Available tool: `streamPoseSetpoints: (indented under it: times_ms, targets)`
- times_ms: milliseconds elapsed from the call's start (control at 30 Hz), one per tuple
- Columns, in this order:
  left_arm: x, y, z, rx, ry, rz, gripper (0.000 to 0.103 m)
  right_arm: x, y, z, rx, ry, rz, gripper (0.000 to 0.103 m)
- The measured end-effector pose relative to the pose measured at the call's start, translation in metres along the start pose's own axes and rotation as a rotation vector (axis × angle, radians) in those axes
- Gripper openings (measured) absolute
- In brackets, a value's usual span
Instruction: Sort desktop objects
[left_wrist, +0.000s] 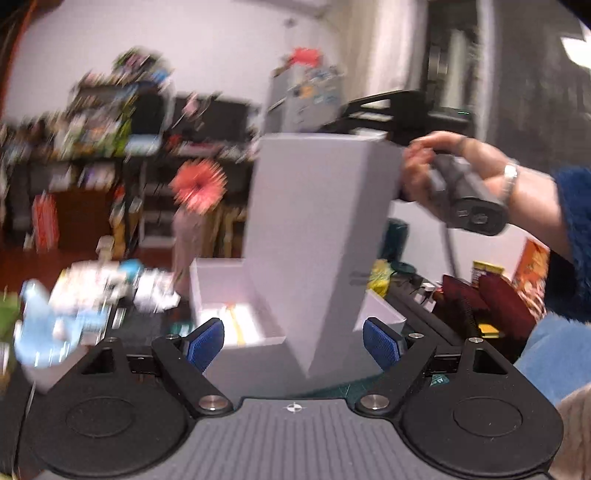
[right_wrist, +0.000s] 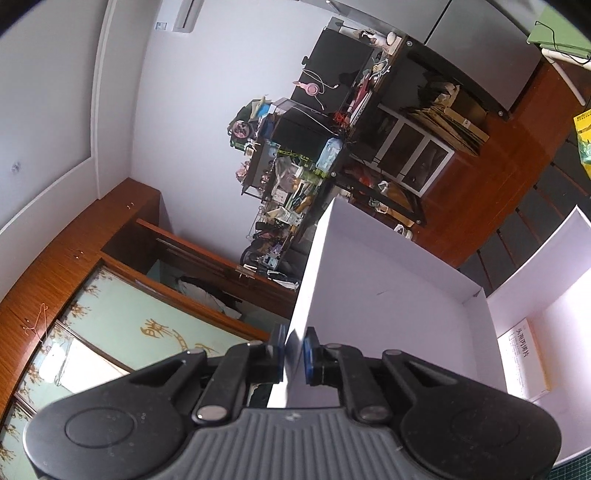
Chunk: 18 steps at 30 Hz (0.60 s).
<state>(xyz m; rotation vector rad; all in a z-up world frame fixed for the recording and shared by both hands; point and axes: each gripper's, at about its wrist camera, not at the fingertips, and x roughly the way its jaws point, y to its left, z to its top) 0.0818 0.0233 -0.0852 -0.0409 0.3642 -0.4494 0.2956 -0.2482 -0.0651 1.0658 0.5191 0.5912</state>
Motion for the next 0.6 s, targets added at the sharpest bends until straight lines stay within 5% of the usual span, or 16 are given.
streamPoseSetpoints:
  times_ms: [300,600]
  targets:
    - [0.04,-0.011,0.013,0.032,-0.014,-0.059,0.082,-0.004,-0.003,0.01,-0.004,0.016,-0.004,0.01]
    - [0.064,-0.02,0.017,0.081,-0.055,-0.028,0.076,-0.003,-0.002,0.015,-0.026,0.03,-0.018,0.011]
